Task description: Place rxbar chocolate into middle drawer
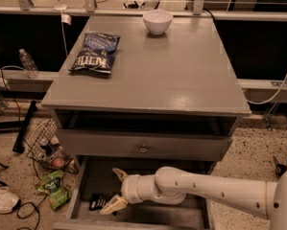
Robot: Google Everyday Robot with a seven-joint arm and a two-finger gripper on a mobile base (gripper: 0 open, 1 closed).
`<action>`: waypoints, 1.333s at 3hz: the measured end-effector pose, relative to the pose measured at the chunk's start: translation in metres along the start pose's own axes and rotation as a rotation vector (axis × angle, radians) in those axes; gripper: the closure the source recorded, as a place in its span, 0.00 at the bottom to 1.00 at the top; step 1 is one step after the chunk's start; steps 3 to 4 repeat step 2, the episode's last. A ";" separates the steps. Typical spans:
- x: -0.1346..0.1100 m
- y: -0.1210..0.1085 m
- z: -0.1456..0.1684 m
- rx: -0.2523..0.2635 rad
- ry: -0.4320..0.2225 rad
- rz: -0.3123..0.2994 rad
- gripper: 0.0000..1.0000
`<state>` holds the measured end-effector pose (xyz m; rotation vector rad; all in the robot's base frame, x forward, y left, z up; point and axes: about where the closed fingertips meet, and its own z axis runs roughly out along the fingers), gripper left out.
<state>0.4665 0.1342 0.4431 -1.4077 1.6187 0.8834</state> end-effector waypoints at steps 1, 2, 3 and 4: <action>0.001 -0.005 -0.020 0.019 -0.006 0.028 0.00; 0.002 -0.006 -0.023 0.022 -0.007 0.031 0.00; 0.002 -0.006 -0.023 0.022 -0.007 0.031 0.00; 0.002 -0.006 -0.023 0.022 -0.007 0.031 0.00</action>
Offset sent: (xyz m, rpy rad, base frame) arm 0.0088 -0.0495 0.0174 0.0123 0.0341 -0.0789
